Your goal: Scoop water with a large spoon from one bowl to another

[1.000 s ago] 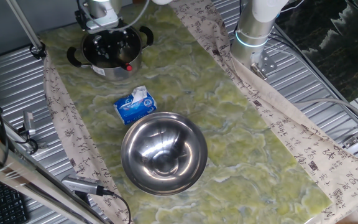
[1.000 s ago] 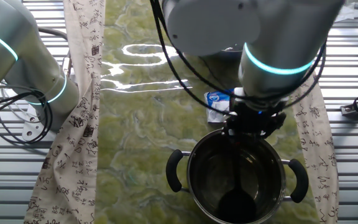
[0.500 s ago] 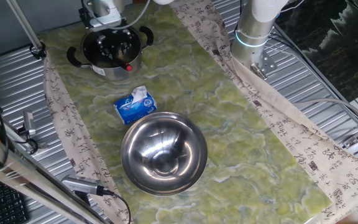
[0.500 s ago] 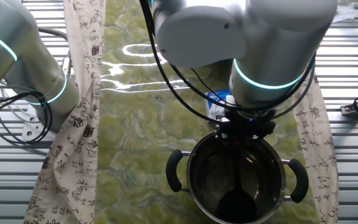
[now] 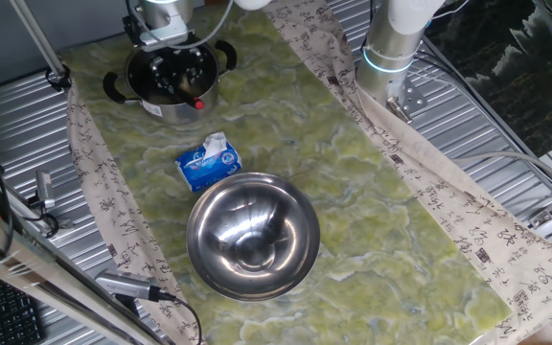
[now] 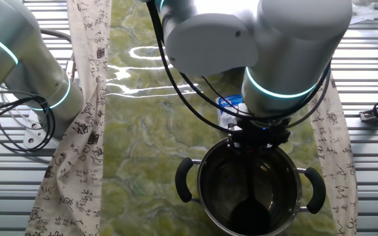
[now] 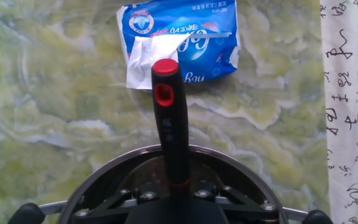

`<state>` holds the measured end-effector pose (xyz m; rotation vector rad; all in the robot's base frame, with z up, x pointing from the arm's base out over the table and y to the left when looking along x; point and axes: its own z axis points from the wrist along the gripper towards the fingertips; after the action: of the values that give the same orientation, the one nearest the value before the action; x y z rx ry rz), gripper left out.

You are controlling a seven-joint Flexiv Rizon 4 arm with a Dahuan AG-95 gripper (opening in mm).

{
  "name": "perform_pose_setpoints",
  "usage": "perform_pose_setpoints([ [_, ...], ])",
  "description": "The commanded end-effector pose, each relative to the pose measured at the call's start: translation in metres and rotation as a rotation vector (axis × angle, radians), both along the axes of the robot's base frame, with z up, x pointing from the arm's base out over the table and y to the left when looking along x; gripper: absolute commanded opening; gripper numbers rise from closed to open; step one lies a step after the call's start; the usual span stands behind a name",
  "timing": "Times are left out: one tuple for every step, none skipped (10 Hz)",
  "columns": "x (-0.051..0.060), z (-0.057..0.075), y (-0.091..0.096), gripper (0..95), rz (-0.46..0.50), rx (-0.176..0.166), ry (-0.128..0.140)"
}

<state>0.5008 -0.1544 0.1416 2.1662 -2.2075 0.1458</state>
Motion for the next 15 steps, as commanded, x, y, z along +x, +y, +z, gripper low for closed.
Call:
perform_pose_setpoints([
  [0.000,-0.001,0.000,38.0,0.001,0.002,-0.002],
  [0.000,-0.002,0.000,38.0,0.001,0.002,-0.003],
  [0.000,-0.003,0.000,38.0,0.002,0.003,-0.004],
  [0.000,-0.004,0.000,38.0,0.001,0.005,-0.004],
  [0.000,-0.006,0.000,38.0,0.002,0.006,-0.005],
  [0.000,-0.007,0.000,38.0,0.002,0.006,-0.005],
  [0.001,-0.009,0.000,38.0,0.003,0.006,-0.005],
  [0.000,-0.010,0.000,38.0,0.001,0.005,-0.005],
  [0.000,-0.011,0.000,38.0,0.001,0.004,-0.006],
  [0.000,-0.012,0.000,38.0,0.001,0.005,-0.007],
  [0.000,-0.013,0.000,38.0,0.001,0.005,-0.008],
  [-0.001,-0.013,0.000,38.0,0.000,0.006,-0.009],
  [0.000,-0.014,0.000,38.0,0.000,0.006,-0.009],
  [0.000,-0.014,0.000,38.0,-0.001,0.007,-0.009],
  [0.000,-0.014,0.000,38.0,-0.003,0.009,-0.008],
])
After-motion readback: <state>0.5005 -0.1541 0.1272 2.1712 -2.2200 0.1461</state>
